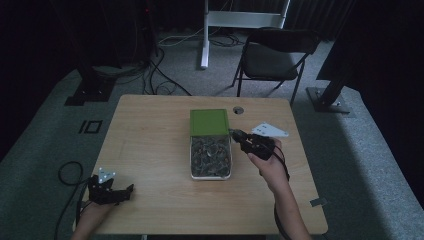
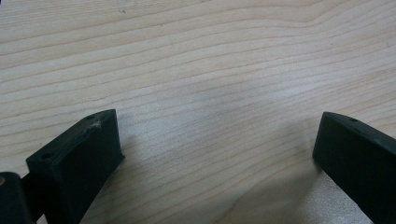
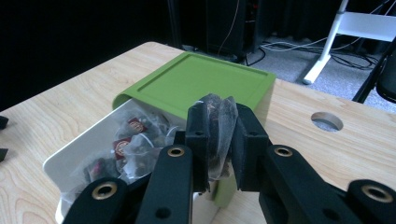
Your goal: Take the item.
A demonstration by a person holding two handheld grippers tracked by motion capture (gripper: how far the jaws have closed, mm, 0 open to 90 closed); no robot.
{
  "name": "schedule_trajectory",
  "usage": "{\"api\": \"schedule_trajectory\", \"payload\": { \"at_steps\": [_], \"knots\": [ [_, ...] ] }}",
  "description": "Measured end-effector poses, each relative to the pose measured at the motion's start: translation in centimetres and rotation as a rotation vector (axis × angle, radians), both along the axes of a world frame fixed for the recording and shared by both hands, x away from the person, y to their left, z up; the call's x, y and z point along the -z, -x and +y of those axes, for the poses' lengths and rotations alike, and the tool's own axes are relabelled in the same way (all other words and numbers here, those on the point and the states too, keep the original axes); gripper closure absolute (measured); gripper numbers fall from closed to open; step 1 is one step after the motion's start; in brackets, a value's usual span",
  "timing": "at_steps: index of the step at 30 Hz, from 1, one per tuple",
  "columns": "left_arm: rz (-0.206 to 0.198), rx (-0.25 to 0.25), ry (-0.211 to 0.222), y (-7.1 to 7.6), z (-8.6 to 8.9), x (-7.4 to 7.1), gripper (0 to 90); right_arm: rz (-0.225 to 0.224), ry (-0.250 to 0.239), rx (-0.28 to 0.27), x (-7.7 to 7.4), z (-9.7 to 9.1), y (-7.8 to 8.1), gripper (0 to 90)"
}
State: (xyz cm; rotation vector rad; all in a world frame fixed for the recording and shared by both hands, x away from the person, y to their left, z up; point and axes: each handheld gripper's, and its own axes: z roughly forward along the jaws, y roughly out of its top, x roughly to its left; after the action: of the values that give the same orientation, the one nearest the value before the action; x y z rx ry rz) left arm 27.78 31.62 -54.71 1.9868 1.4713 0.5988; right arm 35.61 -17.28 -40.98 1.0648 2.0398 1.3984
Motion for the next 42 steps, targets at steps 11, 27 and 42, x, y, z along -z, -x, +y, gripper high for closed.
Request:
{"api": "schedule_trajectory", "payload": {
  "at_steps": [11, 27, 42],
  "knots": [
    [0.002, 0.002, -0.002, 0.0, 0.0, 0.0, 1.6, -0.006, -0.016, 0.072, -0.3, -2.4, -0.9, 78.9],
    [0.001, 0.0, -0.001, 0.0, 0.0, 0.0, 1.6, -0.005, 0.005, 0.199, -0.4, -6.8, -2.5, 78.9],
    [0.001, 0.0, 0.0, 0.0, 0.0, 0.0, 1.6, -0.015, 0.041, 0.331, -0.4, -10.7, -4.5, 78.8]
  ]
}}
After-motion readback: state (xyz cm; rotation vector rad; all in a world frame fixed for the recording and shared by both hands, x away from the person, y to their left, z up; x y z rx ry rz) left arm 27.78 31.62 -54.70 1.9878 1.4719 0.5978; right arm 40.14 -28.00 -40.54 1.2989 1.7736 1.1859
